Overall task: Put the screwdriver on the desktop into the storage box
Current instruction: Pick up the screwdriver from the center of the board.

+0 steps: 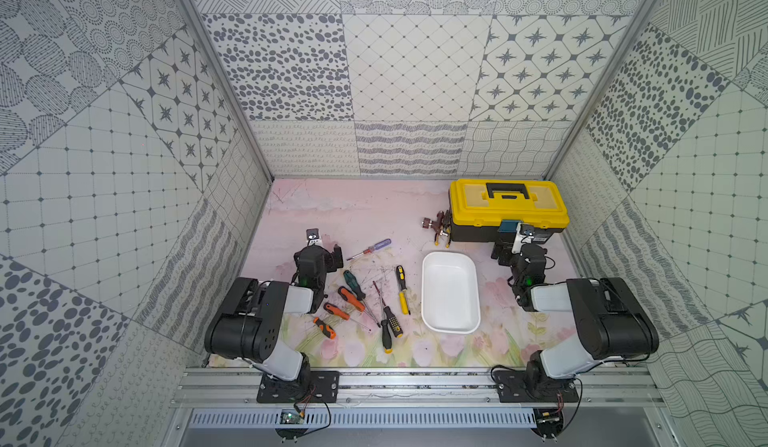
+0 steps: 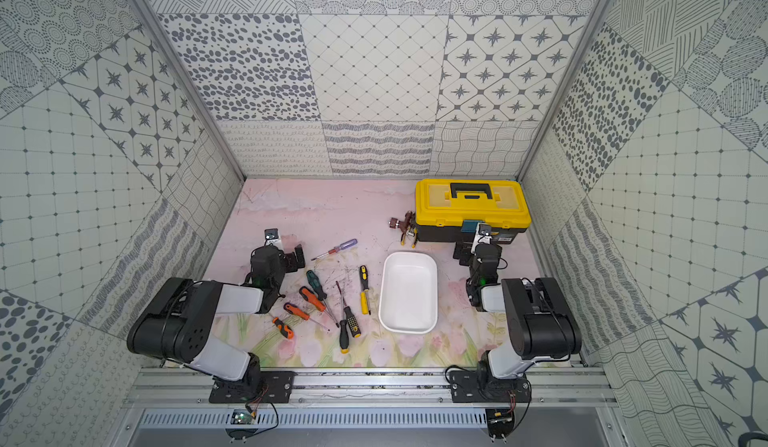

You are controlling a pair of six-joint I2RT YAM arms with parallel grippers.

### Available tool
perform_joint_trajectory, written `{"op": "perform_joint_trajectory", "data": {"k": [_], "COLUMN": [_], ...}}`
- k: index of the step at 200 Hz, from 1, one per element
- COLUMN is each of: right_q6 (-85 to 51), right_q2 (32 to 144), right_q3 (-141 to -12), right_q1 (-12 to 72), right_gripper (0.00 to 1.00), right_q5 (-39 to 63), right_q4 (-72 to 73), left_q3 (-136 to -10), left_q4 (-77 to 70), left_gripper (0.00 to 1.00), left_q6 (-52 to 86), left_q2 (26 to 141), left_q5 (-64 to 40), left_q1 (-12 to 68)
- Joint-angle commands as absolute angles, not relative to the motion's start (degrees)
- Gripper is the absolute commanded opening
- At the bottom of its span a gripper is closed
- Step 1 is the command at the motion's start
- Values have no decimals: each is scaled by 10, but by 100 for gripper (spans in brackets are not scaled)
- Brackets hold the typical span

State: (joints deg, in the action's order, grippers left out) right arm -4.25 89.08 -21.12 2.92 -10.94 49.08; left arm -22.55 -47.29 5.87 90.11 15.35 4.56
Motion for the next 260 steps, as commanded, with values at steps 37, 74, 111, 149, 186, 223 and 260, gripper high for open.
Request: {"op": "perform_joint_trajectory", "data": {"k": [37,74,111,149,186,223,260], "right_q6": [-41,-41,-41,-43,-65,-397,-422], "right_q2": [888,888,887,886,735,552,550], "right_q3": [-220,-221,-221,-221,-249,-301,-443], "right_q1": [31,31,31,33,102,52,44], "right_gripper": [97,97,97,97,97,97,97], "right_q5": [-110,-110,-110,-122,-344,-346,-172], "right_q4": [502,502,501,507,330,-68,-330], "left_q3": [-226,-227,-227,-228,-395,-552,-520], "left_q4": [-499,-498,-498,-493,-153,268,326], "left_gripper": [99,99,99,99,99,81,74], "left_q6": [55,57,56,58,106,447,539], "left_q2": [901,901,901,899,795,700,657], "left_q5": [142,137,137,136,263,326,205], "left_q1": [44,41,41,40,42,45,168]}}
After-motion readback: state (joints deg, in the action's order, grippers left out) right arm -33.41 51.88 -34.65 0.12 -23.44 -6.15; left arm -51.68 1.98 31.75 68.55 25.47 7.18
